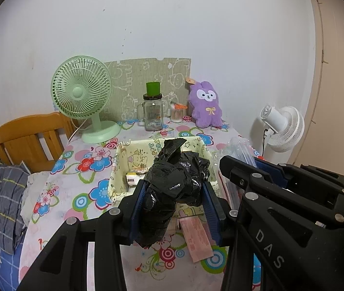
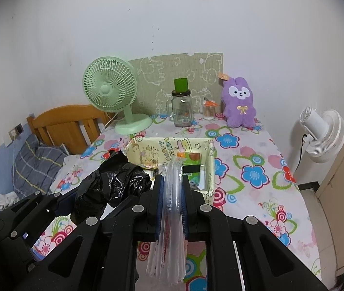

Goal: Organize soft objects
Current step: 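Lift the black bag with the left tool while the right tool carries the clear bag over the box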

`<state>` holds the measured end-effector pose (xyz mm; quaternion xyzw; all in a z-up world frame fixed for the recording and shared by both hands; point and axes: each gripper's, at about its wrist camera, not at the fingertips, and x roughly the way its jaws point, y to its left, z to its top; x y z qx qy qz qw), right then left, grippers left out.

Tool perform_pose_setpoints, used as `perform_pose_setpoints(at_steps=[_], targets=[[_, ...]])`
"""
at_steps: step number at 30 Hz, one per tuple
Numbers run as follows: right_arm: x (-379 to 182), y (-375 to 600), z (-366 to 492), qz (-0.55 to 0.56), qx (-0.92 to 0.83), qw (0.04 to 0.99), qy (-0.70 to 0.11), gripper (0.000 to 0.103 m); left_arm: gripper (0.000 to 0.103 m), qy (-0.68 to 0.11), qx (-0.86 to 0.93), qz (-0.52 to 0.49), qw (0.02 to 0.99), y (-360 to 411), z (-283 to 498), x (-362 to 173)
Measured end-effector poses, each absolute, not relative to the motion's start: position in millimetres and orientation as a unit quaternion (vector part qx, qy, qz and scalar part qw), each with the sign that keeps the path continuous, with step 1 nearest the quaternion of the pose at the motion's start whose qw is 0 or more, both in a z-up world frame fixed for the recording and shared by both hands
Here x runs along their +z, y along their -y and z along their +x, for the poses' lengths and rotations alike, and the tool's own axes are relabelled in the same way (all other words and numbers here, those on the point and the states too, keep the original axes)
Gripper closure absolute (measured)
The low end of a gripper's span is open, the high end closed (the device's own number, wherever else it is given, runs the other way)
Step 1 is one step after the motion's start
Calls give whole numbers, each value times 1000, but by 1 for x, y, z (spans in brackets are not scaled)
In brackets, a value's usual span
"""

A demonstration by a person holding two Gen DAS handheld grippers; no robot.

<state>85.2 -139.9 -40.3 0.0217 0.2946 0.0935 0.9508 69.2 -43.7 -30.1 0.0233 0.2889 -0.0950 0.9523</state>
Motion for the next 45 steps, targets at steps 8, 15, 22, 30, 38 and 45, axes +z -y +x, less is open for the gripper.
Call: perform_pose_setpoints(at_steps=[8,15,22,30,38,45], targets=[[-36,143,103,28,86,954,-287,88,57,-276,-94,23,956,46,86,-25],[-32,144,121,28,81,955,-283,88,57,-273,-96,24,957,45,105,-22],[-33,143,137,28,81,955,-283,88,57,-275,-92,20,957,44,122,-24],[-39,142,166,35,84,953,-289,88,57,-281,-84,17,956,42,144,-29],[-49,140,191,38,86,950,-297,88,57,-293,-79,12,953,41,167,-38],[-63,142,214,48,92,944,-313,88,57,-304,-73,10,950,40,187,-51]])
